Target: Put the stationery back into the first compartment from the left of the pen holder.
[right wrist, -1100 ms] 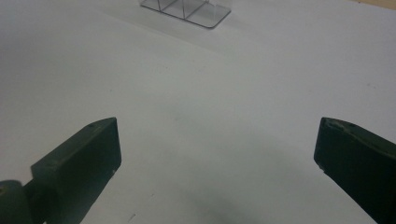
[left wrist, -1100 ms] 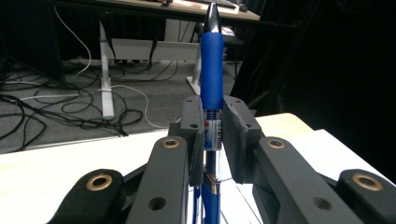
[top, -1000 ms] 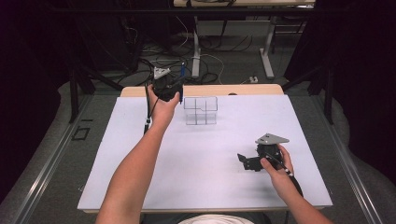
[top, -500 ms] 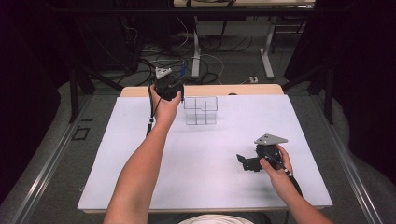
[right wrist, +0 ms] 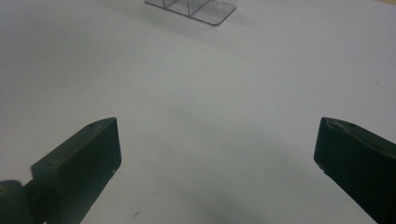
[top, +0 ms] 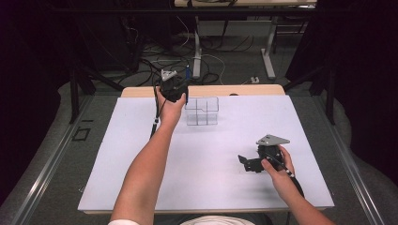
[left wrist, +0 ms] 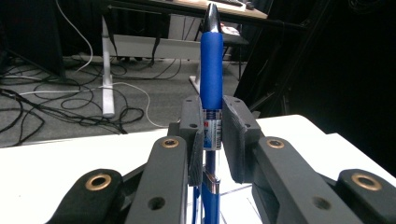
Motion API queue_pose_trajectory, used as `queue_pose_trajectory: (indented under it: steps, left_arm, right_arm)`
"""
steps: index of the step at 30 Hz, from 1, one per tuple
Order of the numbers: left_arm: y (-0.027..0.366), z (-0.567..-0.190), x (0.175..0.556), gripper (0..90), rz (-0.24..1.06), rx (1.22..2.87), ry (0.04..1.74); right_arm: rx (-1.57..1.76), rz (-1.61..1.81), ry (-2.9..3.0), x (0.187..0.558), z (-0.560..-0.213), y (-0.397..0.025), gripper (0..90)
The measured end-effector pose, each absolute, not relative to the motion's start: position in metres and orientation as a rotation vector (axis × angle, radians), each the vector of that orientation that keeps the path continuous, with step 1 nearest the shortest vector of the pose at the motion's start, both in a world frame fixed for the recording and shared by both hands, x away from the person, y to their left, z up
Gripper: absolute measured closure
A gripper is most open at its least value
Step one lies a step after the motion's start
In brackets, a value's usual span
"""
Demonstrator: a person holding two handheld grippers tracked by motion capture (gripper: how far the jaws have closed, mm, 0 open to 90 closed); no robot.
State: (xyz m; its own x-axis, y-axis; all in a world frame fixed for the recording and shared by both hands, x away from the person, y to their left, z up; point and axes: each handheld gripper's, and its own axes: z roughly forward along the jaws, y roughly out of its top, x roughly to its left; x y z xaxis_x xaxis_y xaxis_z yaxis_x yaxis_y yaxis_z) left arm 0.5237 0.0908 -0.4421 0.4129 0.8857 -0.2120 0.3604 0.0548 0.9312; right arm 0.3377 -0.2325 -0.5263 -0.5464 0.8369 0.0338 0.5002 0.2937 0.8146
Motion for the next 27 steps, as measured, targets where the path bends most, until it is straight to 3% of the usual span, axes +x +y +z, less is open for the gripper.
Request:
queue_pose_trajectory:
  steps: [27]
  left_arm:
    - [0.072, -0.466, 0.524, 78.9, 0.532, 1.677, 1.178]
  right_arm:
    - [1.191, 1.148, 2.175, 0.338, -0.527, -0.233, 0.3]
